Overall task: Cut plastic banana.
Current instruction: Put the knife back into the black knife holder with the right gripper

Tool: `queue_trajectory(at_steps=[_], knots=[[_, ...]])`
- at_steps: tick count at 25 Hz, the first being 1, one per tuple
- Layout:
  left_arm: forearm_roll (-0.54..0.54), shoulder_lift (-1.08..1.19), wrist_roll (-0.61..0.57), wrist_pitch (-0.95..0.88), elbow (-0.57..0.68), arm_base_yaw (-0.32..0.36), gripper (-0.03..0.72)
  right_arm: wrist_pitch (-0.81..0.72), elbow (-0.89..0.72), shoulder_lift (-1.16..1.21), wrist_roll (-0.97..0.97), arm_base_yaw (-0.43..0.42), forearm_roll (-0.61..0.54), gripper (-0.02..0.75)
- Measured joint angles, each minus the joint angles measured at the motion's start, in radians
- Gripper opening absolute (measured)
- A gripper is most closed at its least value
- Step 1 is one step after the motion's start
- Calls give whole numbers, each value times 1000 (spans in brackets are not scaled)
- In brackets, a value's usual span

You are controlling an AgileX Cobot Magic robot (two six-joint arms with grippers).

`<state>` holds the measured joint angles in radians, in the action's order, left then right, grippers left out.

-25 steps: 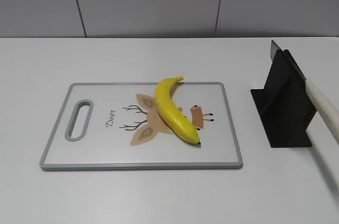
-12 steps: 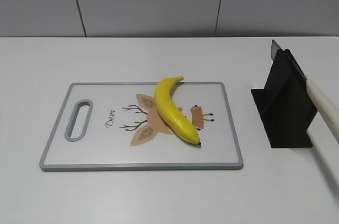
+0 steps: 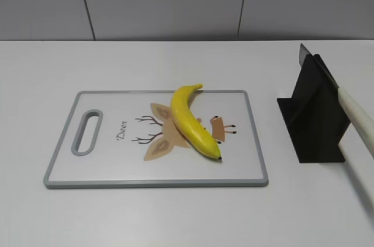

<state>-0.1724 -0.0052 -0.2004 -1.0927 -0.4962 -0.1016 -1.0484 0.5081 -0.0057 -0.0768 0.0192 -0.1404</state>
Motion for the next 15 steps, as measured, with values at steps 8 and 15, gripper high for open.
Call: queue_trajectory(at_steps=[8,15], knots=[[0,0,0,0,0,0,542,0,0,0,0,0,-6,501],[-1,0,0,1,0,14,541,0,0,0,0,0,-7,501]])
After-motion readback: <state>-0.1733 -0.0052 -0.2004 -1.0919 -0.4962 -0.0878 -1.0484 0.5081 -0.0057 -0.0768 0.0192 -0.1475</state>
